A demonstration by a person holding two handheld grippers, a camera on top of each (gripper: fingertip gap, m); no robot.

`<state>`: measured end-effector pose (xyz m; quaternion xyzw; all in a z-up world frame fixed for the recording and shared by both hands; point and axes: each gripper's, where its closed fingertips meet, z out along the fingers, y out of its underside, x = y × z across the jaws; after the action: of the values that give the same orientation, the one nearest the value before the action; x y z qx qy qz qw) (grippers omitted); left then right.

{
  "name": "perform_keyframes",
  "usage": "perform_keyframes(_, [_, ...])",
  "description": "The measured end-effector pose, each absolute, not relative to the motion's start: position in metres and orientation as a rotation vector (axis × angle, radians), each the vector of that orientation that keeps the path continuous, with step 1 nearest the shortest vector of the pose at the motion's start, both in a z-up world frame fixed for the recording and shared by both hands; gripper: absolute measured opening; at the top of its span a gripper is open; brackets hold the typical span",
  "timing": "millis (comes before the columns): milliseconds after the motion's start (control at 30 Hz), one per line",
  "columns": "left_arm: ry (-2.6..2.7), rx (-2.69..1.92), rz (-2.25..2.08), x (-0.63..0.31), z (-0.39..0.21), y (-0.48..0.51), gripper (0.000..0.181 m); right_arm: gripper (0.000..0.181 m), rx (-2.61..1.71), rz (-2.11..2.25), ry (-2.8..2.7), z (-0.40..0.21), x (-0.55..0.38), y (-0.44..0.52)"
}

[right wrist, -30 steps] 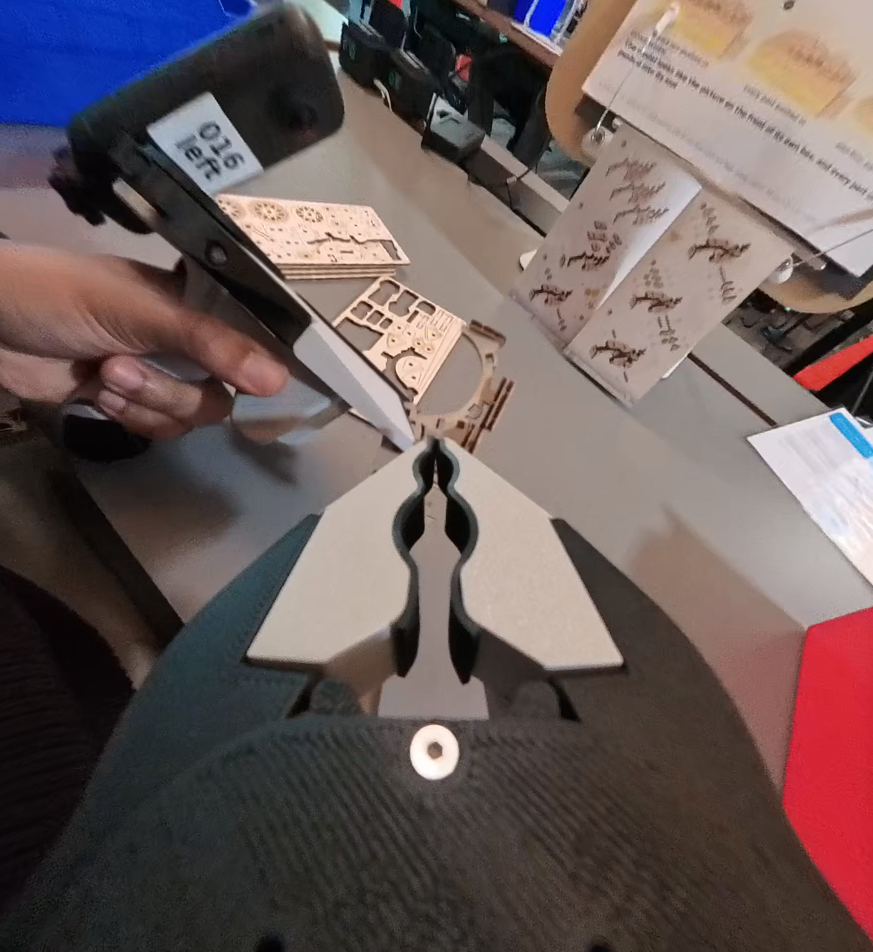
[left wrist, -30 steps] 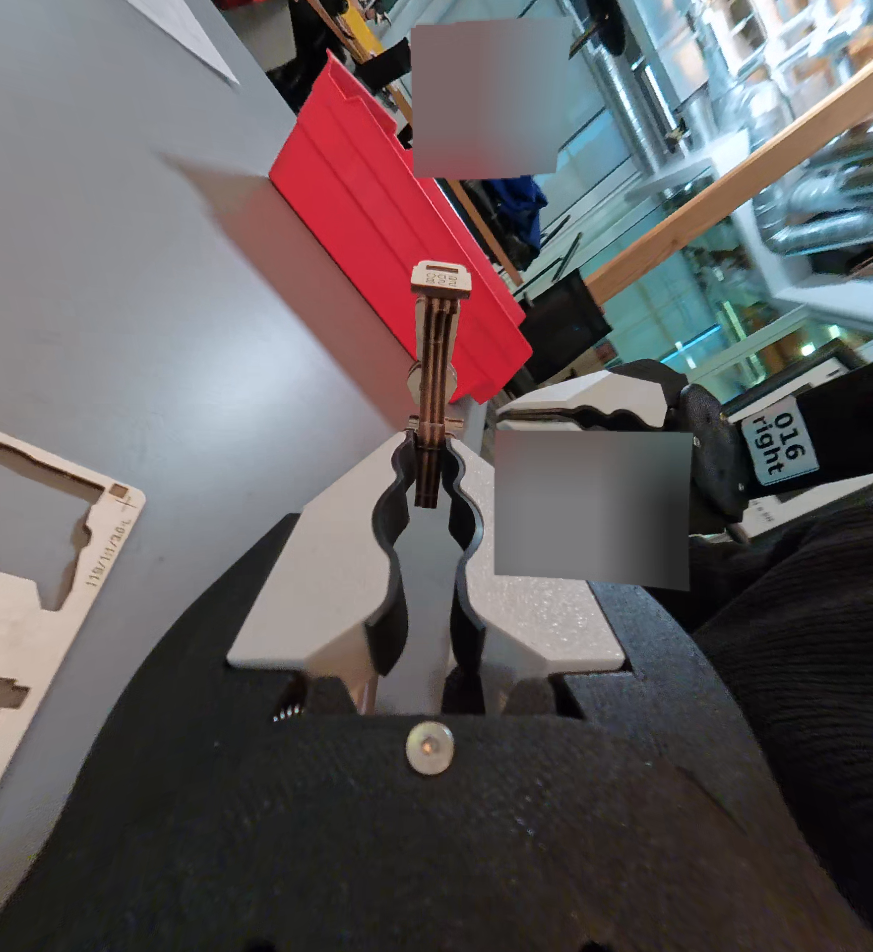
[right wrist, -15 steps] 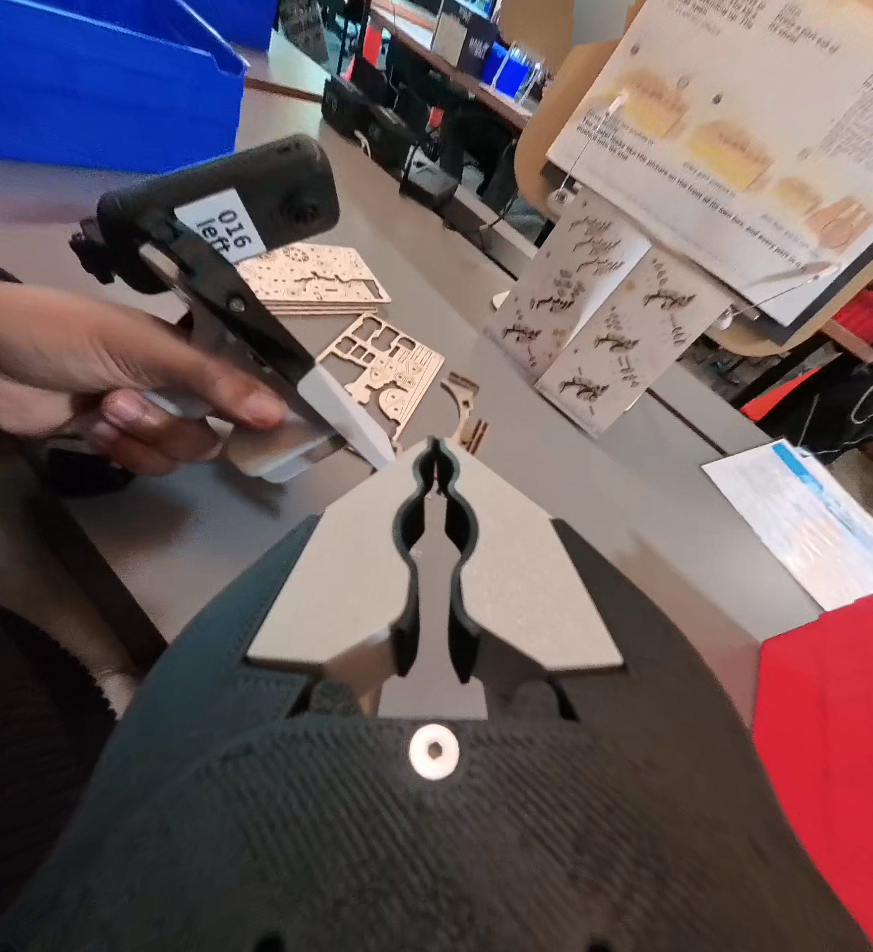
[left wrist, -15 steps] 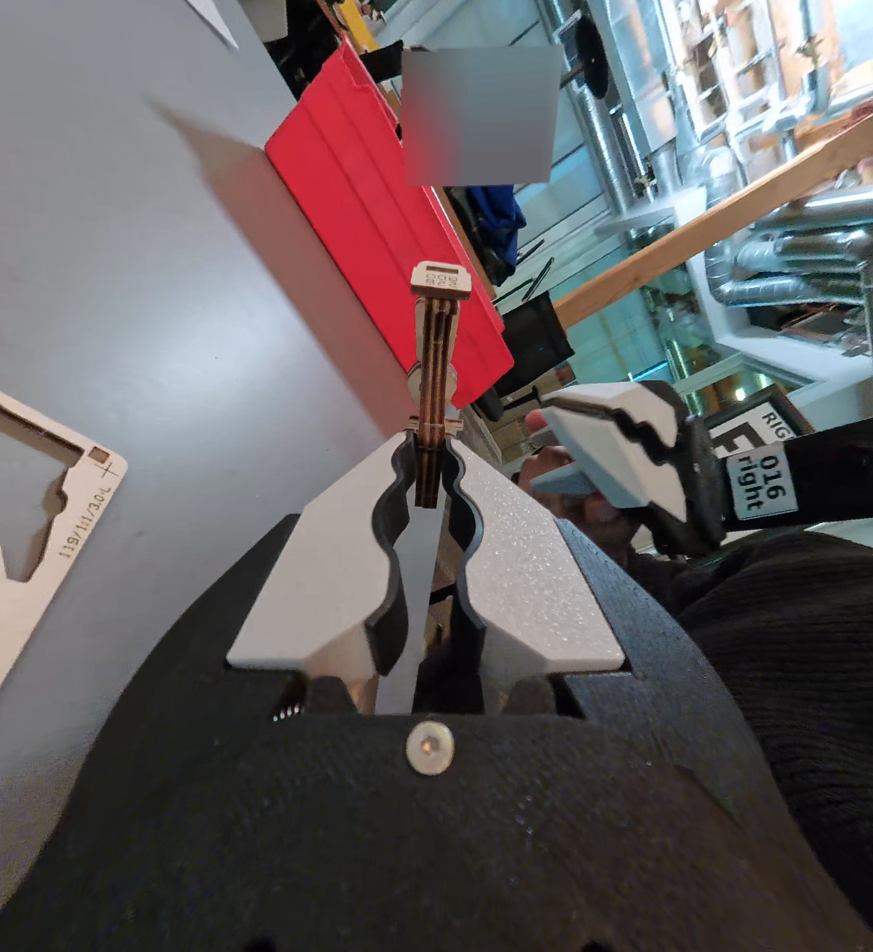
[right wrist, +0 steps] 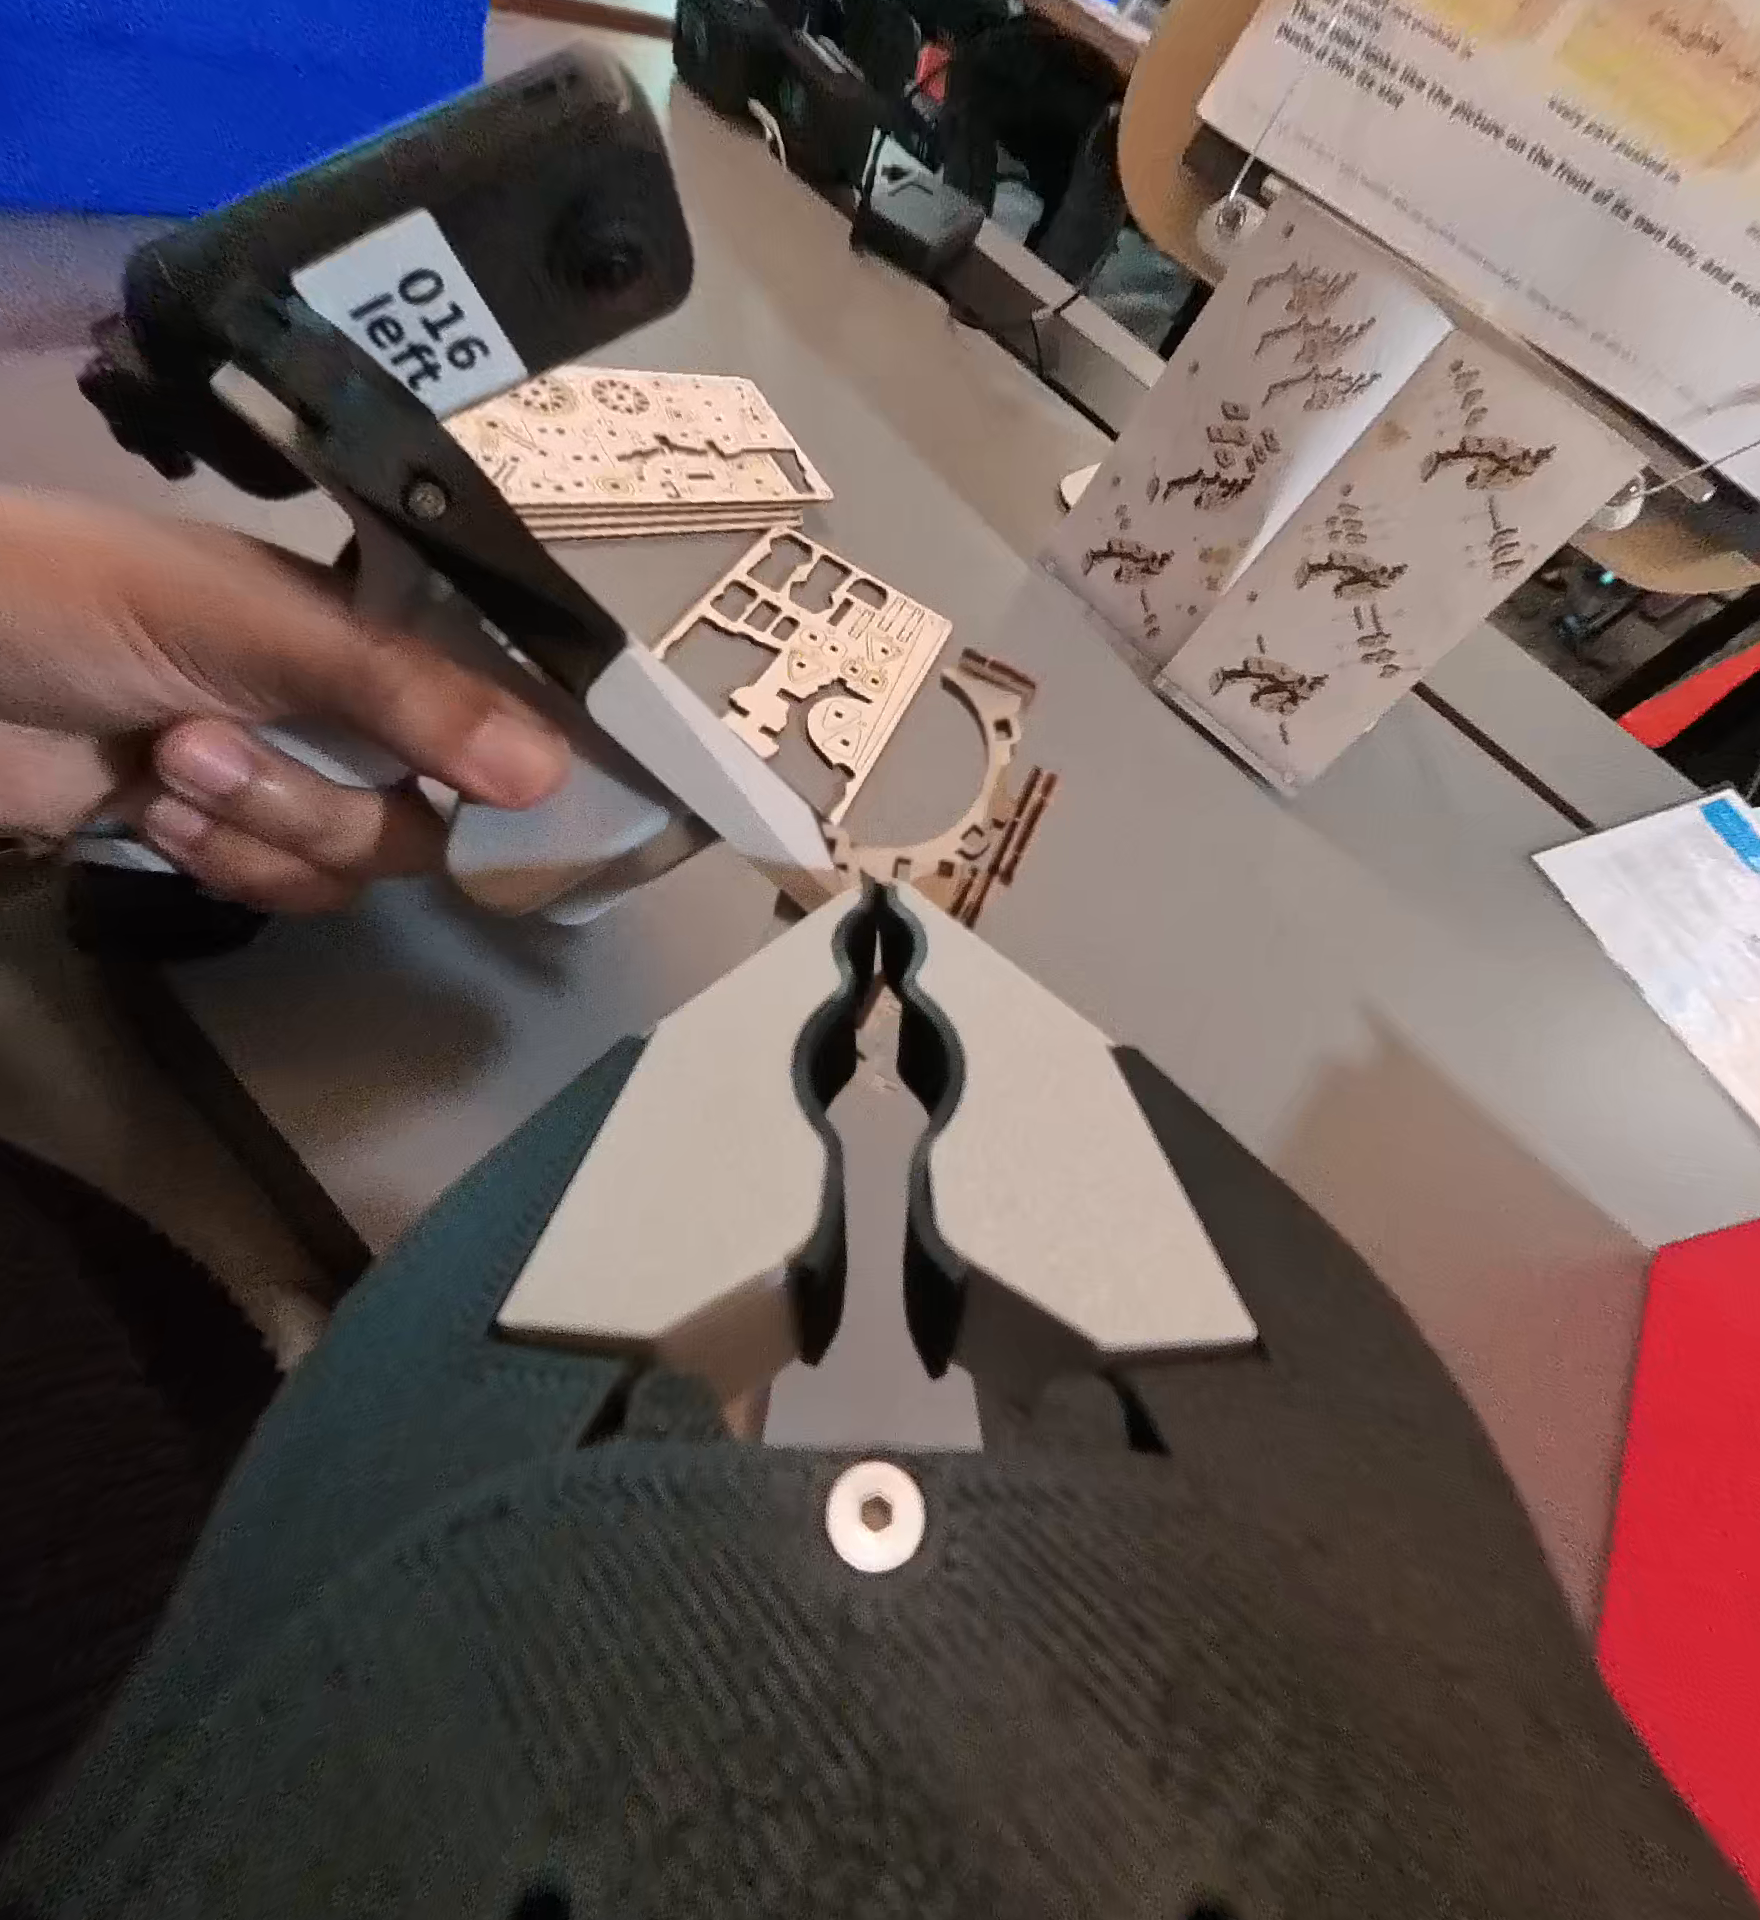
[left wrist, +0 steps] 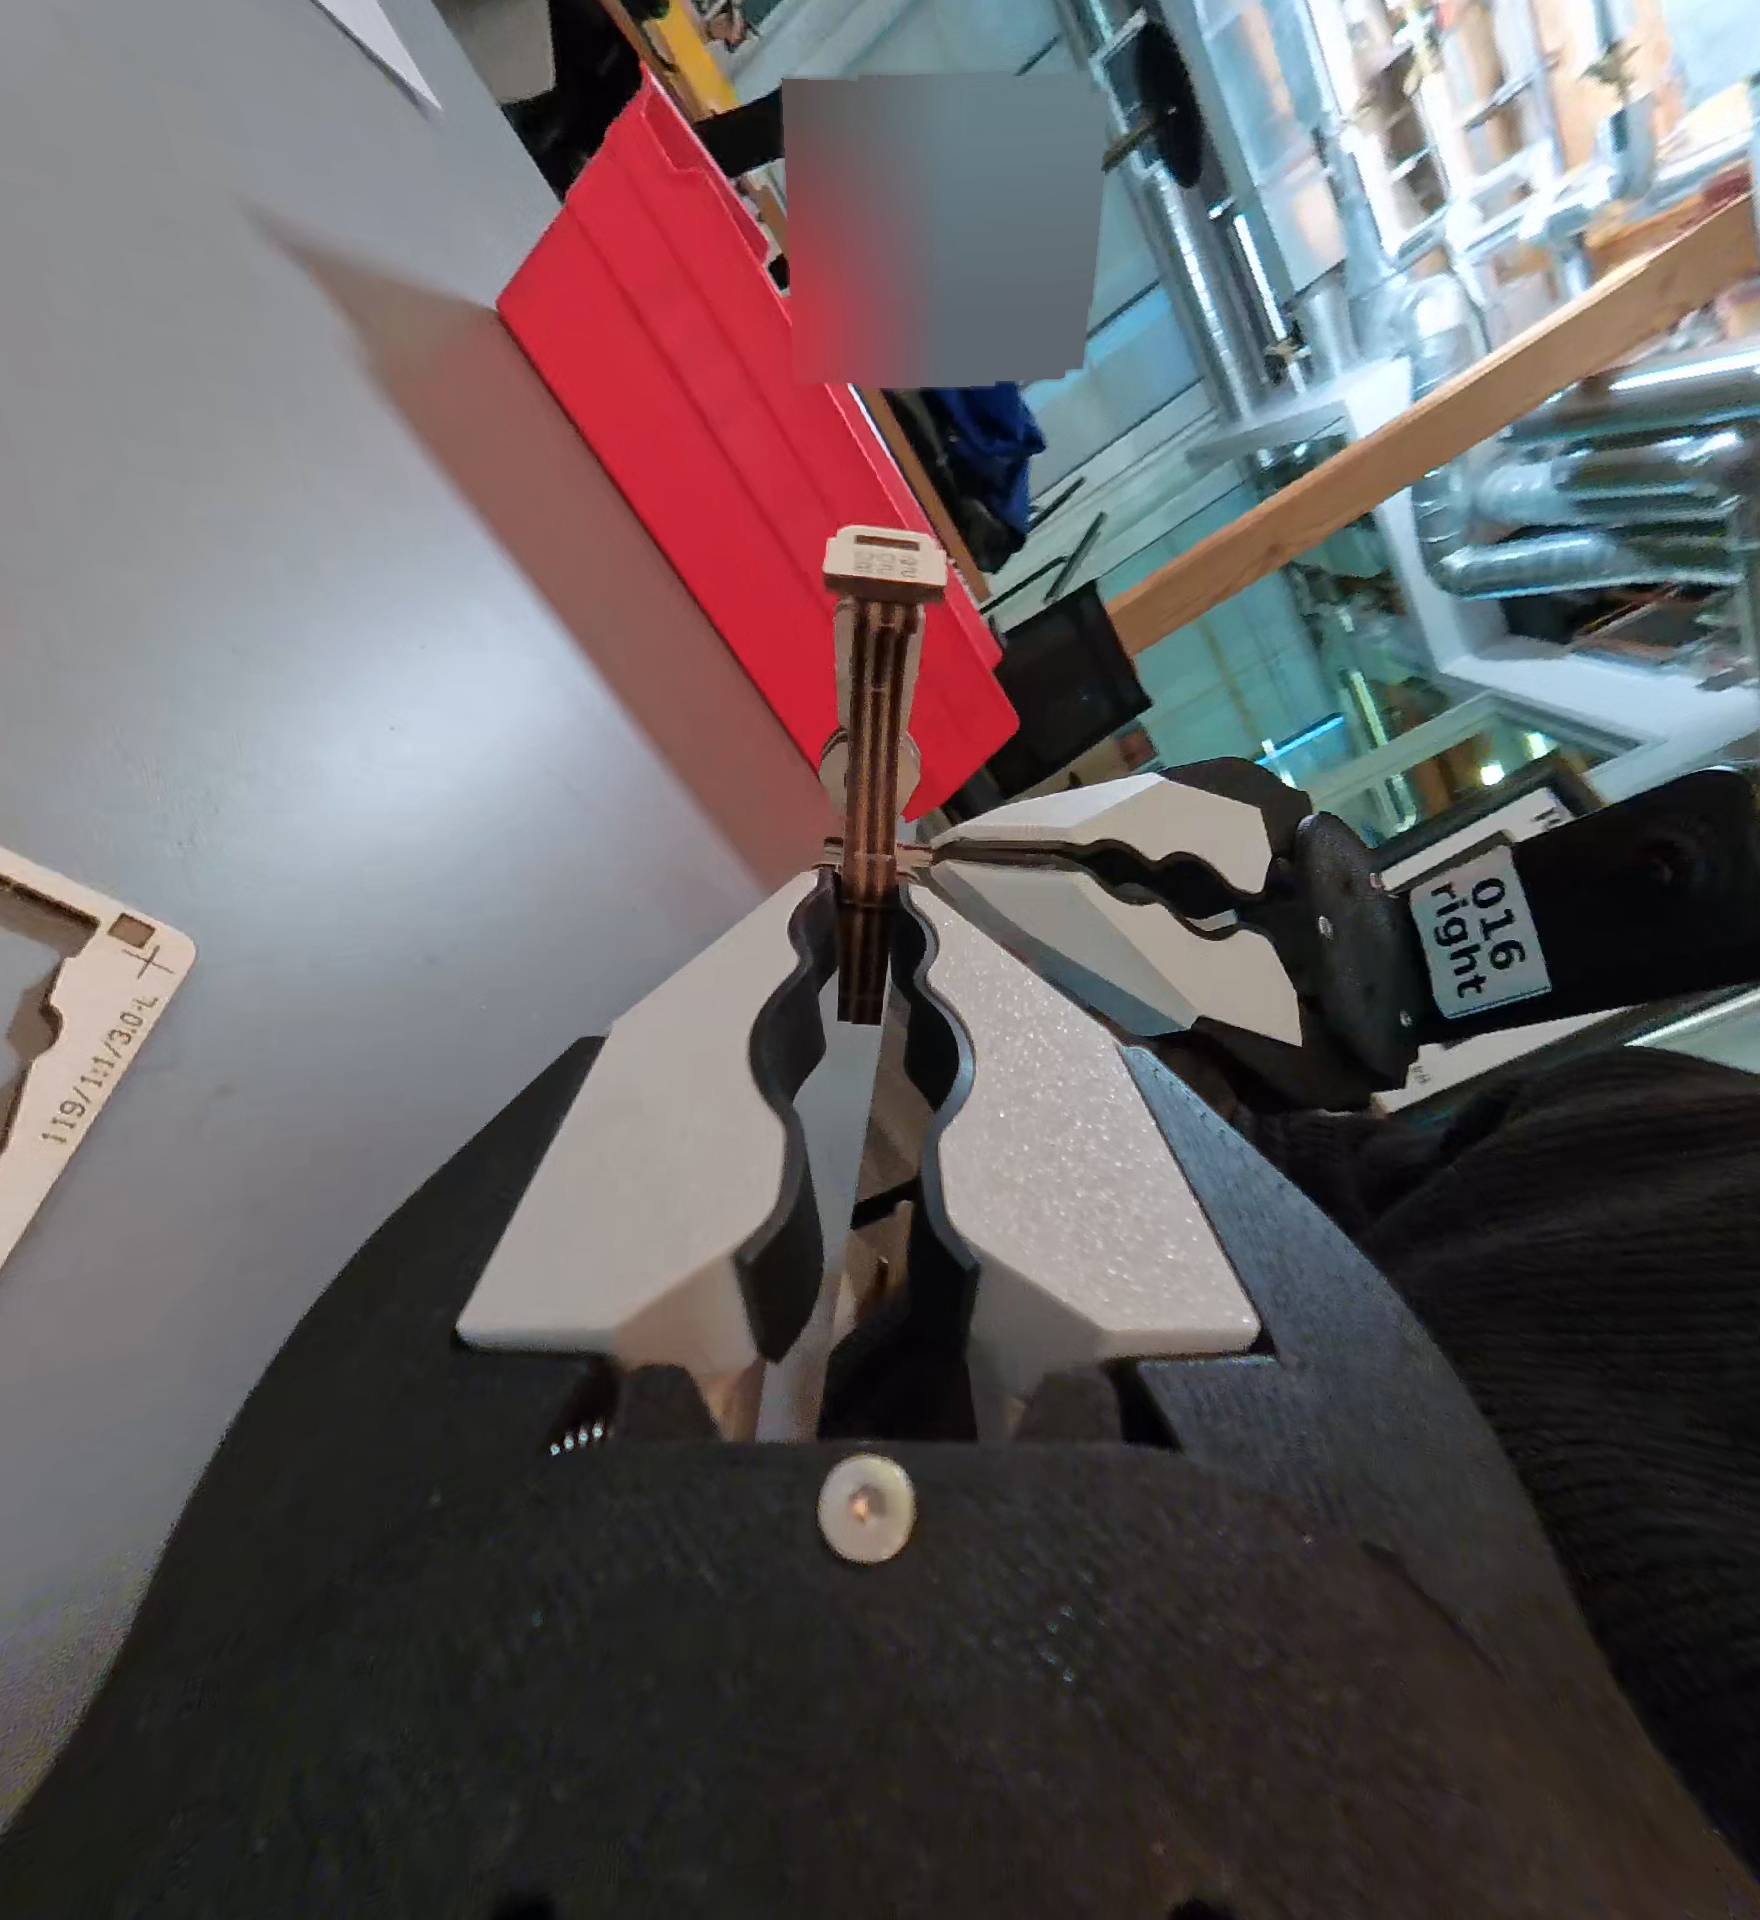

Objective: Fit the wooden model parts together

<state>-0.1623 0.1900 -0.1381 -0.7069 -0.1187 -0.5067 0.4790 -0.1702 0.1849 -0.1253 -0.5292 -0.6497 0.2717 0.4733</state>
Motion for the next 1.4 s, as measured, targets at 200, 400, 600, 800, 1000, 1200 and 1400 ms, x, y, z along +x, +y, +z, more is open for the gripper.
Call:
perform_keyframes(200, [-0.320, -1.709, -1.274, -0.166, -0.136, 0.191, 0.007, 0.000, -1.227, 0.700, -1.541, -0.103, -0.167, 0.181])
perform_keyframes(400, [-0.315, -1.766, -1.217, -0.167, -0.145, 0.191, 0.008, 0.000, -1.262, 0.716, -1.546, -0.108, -0.167, 0.184])
perform_keyframes(600, [-0.261, -1.721, -1.281, -0.155, -0.134, 0.187, 0.007, 0.000, -1.294, 0.675, -1.576, -0.122, -0.171, 0.185])
perform_keyframes(800, [-0.338, -1.704, -1.290, -0.170, -0.136, 0.192, 0.007, 0.000, -1.210, 0.730, -1.523, -0.096, -0.166, 0.179])
perform_keyframes(1000, [-0.310, -1.742, -1.213, -0.172, -0.143, 0.194, 0.008, 0.000, -1.279, 0.670, -1.573, -0.111, -0.166, 0.185])
perform_keyframes(1200, [-0.273, -1.767, -1.105, -0.172, -0.143, 0.196, 0.008, 0.000, -1.341, 0.675, -1.596, -0.119, -0.166, 0.184])
perform_keyframes(1400, [-0.237, -1.783, -1.119, -0.159, -0.142, 0.192, 0.008, 0.000, -1.377, 0.673, -1.603, -0.127, -0.168, 0.186])
